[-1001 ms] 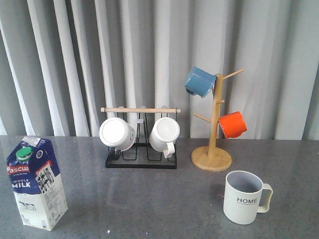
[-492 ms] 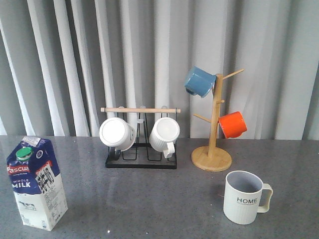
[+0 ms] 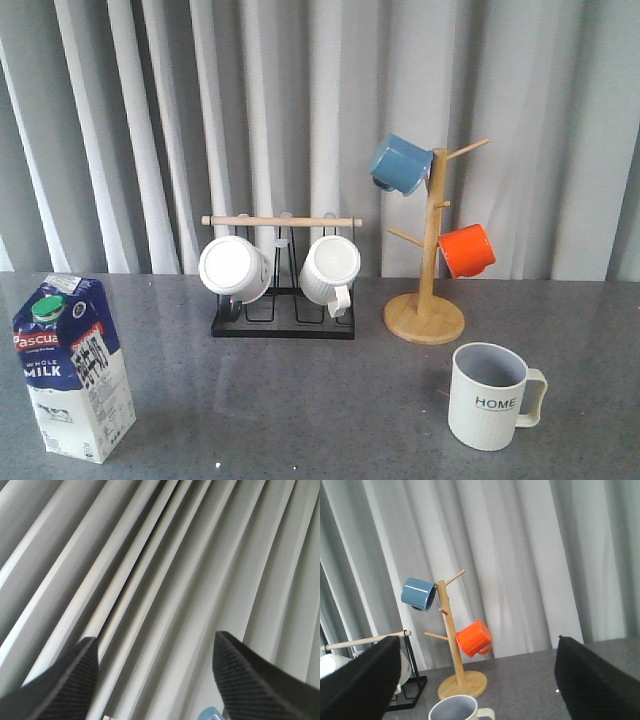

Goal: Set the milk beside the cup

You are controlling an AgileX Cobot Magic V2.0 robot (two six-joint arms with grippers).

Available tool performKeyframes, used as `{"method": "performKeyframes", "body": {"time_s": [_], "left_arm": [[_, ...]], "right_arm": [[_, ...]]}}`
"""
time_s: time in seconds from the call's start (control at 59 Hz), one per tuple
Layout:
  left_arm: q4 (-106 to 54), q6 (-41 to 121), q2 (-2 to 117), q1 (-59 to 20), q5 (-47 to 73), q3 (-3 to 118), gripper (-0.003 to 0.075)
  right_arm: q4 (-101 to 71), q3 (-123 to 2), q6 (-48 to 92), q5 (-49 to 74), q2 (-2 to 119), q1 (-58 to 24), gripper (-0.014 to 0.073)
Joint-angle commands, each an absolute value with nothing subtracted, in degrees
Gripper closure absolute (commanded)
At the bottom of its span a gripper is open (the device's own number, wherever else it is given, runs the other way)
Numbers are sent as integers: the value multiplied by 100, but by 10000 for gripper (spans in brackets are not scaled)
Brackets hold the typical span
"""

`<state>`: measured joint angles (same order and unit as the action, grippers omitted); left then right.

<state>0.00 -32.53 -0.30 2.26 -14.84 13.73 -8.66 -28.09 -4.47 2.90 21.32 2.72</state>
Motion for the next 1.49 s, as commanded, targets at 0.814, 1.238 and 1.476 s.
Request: {"method": "performKeyframes", "body": {"time_s": [0.814, 1.238, 1.476], "left_arm": [[-217, -339, 4532, 210, 3135, 6554, 256], [-194, -314, 4537, 210, 3130, 6554, 256], [-194, -314, 4537, 210, 3118, 6554, 256]], "right_arm": [[-494, -6908, 903, 3957, 6992, 296, 64], [-797, -5593, 1069, 2384, 8115, 296, 64], [-1380, -5526, 1430, 1768, 8455, 296, 64]]}}
